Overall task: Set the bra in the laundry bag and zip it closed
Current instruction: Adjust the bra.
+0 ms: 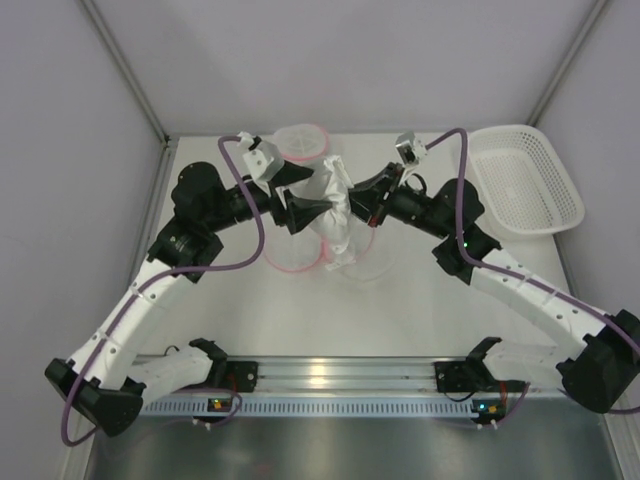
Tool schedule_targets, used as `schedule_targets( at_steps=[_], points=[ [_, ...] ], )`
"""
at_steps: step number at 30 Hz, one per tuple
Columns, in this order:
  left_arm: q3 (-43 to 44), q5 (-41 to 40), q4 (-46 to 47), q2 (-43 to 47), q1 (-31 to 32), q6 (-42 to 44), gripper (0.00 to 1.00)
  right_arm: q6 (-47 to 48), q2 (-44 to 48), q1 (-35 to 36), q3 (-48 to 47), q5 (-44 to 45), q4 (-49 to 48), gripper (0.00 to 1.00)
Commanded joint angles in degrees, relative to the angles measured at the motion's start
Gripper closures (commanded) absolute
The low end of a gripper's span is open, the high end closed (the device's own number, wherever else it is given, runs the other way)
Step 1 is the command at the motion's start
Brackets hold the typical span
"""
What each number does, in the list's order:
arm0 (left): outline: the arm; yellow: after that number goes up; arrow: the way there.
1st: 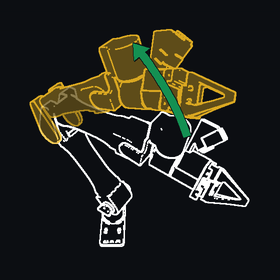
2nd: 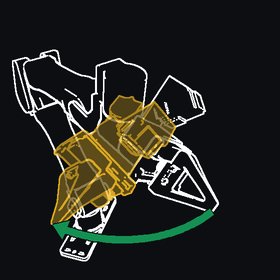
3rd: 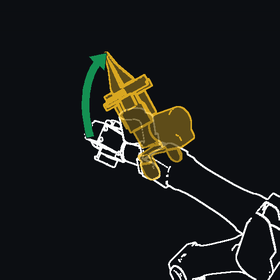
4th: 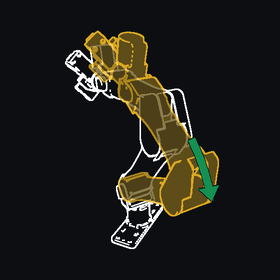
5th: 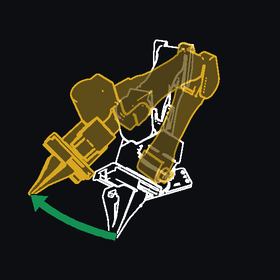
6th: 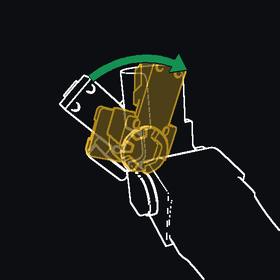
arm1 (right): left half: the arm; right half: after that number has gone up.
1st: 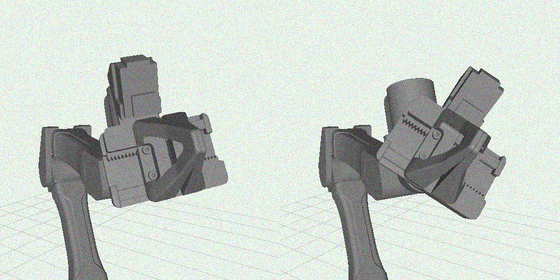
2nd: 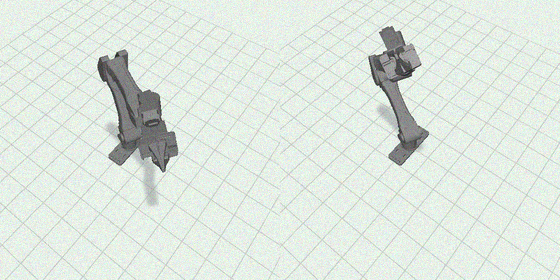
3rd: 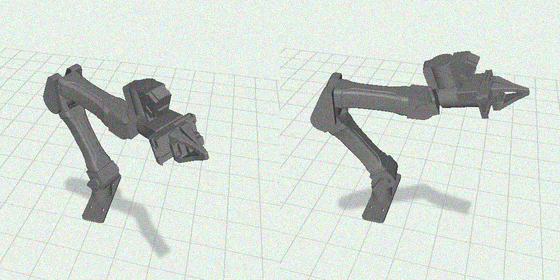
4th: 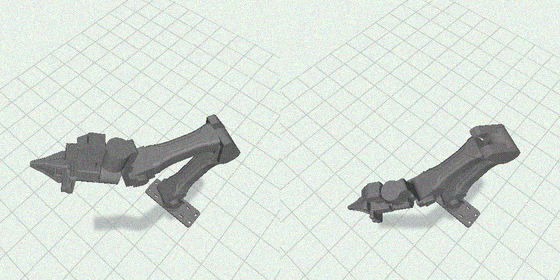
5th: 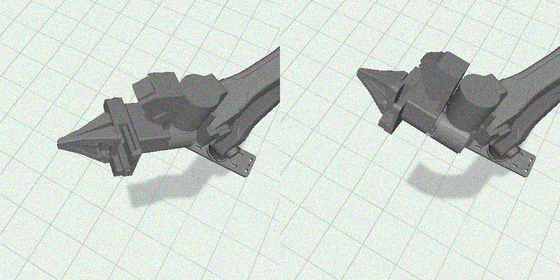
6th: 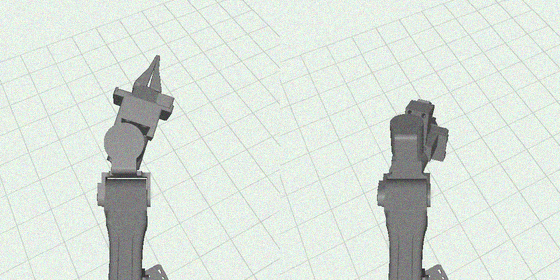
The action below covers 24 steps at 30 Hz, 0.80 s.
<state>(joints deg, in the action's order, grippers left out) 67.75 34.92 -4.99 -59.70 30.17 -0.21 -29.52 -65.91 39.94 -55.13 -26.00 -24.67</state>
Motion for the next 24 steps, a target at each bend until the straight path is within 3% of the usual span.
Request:
schedule_targets(
  at_steps=[1,4,6,16,24],
  points=[
    [1.6,-2.3,0.3,1.1,0.0,3.9,0.19,-2.0,-0.1,0.0,1.1,-5.8,-8.3,1.0],
    [2.7,-4.1,-2.4,1.5,0.0,6.1,0.14,-2.0,0.0,0.0,2.0,-8.3,-11.3,1.0],
    [3.9,-4.8,-4.4,1.9,0.0,7.1,0.02,-2.0,-0.1,0.0,2.1,-8.6,-11.7,1.0],
    [5.0,-10.3,-10.0,4.5,0.0,10.3,0.02,-2.7,-0.5,0.0,3.2,-11.5,-17.3,1.0],
    [4.2,-9.0,-10.4,4.9,0.1,12.6,0.02,-4.6,-2.6,0.0,3.9,-17.4,-27.6,1.0]
  ],
)
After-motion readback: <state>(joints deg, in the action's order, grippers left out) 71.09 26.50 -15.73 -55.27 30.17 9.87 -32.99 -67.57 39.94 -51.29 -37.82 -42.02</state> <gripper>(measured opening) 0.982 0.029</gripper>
